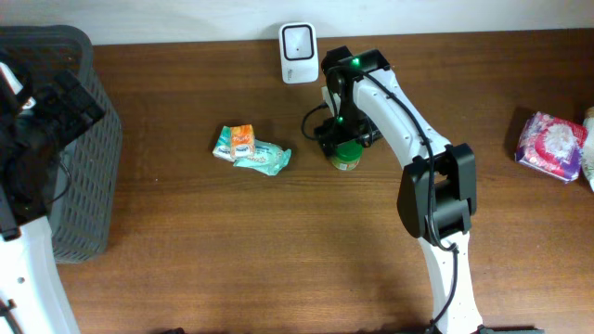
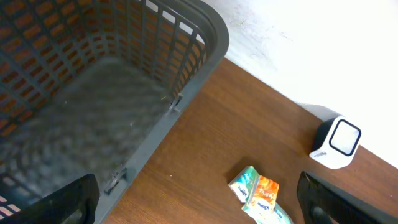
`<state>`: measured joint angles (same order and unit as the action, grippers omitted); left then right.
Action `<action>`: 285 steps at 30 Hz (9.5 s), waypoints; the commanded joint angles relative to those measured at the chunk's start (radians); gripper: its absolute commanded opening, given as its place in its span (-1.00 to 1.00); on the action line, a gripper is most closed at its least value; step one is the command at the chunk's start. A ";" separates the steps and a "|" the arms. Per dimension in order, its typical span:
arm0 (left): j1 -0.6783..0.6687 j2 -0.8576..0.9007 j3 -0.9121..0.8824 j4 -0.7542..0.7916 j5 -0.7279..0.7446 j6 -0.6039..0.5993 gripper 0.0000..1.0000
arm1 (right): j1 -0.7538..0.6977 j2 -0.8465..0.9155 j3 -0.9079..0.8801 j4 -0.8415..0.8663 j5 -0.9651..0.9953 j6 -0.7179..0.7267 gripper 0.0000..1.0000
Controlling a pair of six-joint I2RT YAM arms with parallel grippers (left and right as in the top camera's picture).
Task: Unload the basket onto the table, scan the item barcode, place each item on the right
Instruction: 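Lift the green-lidded jar up to the scanner, then carry the jar to the far right and set it down, then reach the right gripper to the teal wet-wipes pack in center, then grasp the teal wet-wipes pack with the right gripper, then lift the wet-wipes pack up in front of the scanner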
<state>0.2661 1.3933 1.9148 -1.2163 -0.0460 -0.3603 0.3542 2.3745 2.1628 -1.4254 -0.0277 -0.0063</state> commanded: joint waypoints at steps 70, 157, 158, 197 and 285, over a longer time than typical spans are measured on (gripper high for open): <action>0.006 -0.001 0.001 -0.176 -0.011 -0.006 0.98 | -0.126 -0.012 0.205 0.299 -0.456 0.468 0.22; 0.006 -0.001 0.001 -0.222 -0.011 -0.006 0.99 | -0.693 -0.175 0.369 -0.056 -0.423 0.177 0.97; 0.006 -0.001 0.001 -0.222 -0.011 -0.006 0.98 | -0.650 -0.174 0.364 -0.087 -0.480 0.115 0.97; 0.006 -0.001 0.001 -0.222 -0.011 -0.006 0.98 | 0.336 -0.159 -0.311 0.513 -0.015 -0.081 -0.74; 0.006 -0.001 0.001 -0.222 -0.011 -0.006 0.98 | -0.212 -0.148 -0.490 0.340 -0.532 0.042 0.18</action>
<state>0.2661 1.3933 1.9152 -1.4399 -0.0460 -0.3603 0.1719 2.2333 1.6234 -1.0447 -0.6426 0.0452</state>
